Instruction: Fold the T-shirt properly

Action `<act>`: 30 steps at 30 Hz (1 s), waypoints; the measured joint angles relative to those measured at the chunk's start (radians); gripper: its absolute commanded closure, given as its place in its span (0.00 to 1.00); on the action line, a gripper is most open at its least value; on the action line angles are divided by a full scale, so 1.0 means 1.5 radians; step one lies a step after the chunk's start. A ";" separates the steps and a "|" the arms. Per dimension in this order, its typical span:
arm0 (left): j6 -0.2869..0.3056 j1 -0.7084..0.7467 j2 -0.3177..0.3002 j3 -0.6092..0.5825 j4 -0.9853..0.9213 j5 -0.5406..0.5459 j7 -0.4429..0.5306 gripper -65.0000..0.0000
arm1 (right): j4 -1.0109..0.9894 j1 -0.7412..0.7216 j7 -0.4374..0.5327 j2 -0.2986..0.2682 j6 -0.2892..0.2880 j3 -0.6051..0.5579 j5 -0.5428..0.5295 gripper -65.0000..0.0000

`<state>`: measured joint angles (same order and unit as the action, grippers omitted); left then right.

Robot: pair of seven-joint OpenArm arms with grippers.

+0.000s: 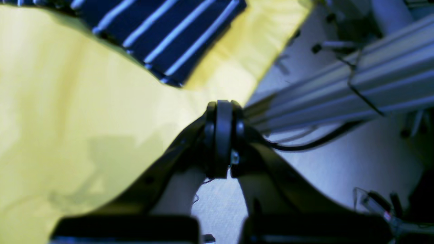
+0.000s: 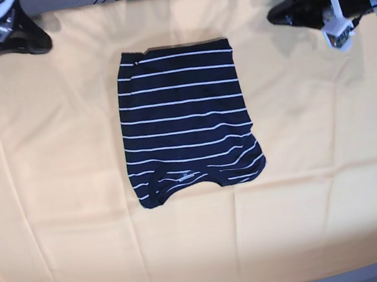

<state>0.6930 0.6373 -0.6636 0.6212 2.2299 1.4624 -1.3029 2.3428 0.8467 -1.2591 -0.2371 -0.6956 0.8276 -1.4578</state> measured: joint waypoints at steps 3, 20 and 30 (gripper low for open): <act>-0.013 0.070 -0.001 0.035 0.051 -0.002 -0.022 1.00 | 0.001 0.060 -0.005 0.001 0.001 0.043 -0.001 1.00; -0.010 0.435 0.191 0.065 0.022 -0.022 -0.056 1.00 | -0.158 0.290 -0.059 0.007 0.001 -0.090 -0.001 1.00; 0.001 0.302 0.193 -0.184 -0.343 -0.271 0.146 1.00 | -0.501 0.139 0.223 -0.029 0.001 -0.368 0.376 1.00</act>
<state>0.6949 1.0908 -0.3744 0.3458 1.7153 1.0561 -1.0836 1.5909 1.0546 -0.9241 -0.2806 -0.6949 0.2760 -0.8932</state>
